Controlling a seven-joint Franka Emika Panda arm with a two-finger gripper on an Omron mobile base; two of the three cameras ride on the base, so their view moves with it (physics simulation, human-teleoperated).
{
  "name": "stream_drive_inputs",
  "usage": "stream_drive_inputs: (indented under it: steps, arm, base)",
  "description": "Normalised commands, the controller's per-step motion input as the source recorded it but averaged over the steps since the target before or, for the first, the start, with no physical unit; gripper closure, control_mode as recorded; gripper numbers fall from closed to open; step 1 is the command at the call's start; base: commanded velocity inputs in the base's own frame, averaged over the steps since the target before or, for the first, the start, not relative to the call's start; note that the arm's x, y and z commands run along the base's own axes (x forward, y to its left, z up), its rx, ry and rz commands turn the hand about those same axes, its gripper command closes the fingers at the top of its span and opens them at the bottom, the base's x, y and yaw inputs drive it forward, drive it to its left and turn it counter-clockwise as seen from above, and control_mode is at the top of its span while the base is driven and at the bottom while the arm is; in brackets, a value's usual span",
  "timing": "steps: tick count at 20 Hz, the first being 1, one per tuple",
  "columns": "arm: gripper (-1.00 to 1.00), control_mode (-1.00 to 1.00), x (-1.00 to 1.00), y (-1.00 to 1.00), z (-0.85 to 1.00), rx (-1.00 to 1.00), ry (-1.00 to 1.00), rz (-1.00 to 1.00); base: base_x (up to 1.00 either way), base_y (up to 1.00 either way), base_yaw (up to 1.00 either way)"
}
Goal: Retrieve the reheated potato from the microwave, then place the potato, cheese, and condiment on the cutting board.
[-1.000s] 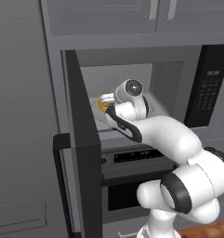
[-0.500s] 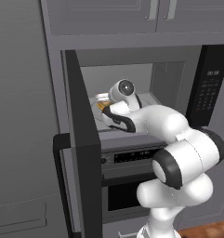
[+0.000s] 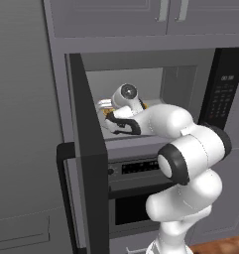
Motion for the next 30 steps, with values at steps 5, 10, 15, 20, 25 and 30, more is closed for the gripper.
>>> stream_drive_inputs:
  steps: [5, 10, 15, 20, 25, 30]
  arm:
    - [-1.0, -1.0, 0.18, 0.08, -0.19, 0.01, 0.05, 0.0]
    - [-1.0, -1.0, 0.18, 0.04, -0.24, 0.0, 0.02, 0.0]
    - [-1.0, -1.0, 0.02, 0.08, -0.42, 0.0, 0.0, 0.0]
    - [-1.0, -1.0, -0.04, 0.02, -0.48, 0.01, 0.0, 0.0]
    - [-1.0, -1.0, -0.06, 0.0, -0.51, 0.07, 0.03, 0.0]
    - [1.0, -1.0, -0.11, 0.04, -0.57, 0.12, 0.04, 0.0]
  base:
    - [0.0, 0.0, 0.0]
    - [0.0, 0.0, 0.0]
    - [0.0, 0.0, 0.0]
    - [0.0, 0.0, 0.0]
    - [0.0, 0.0, 0.0]
    - [0.0, 0.0, 0.0]
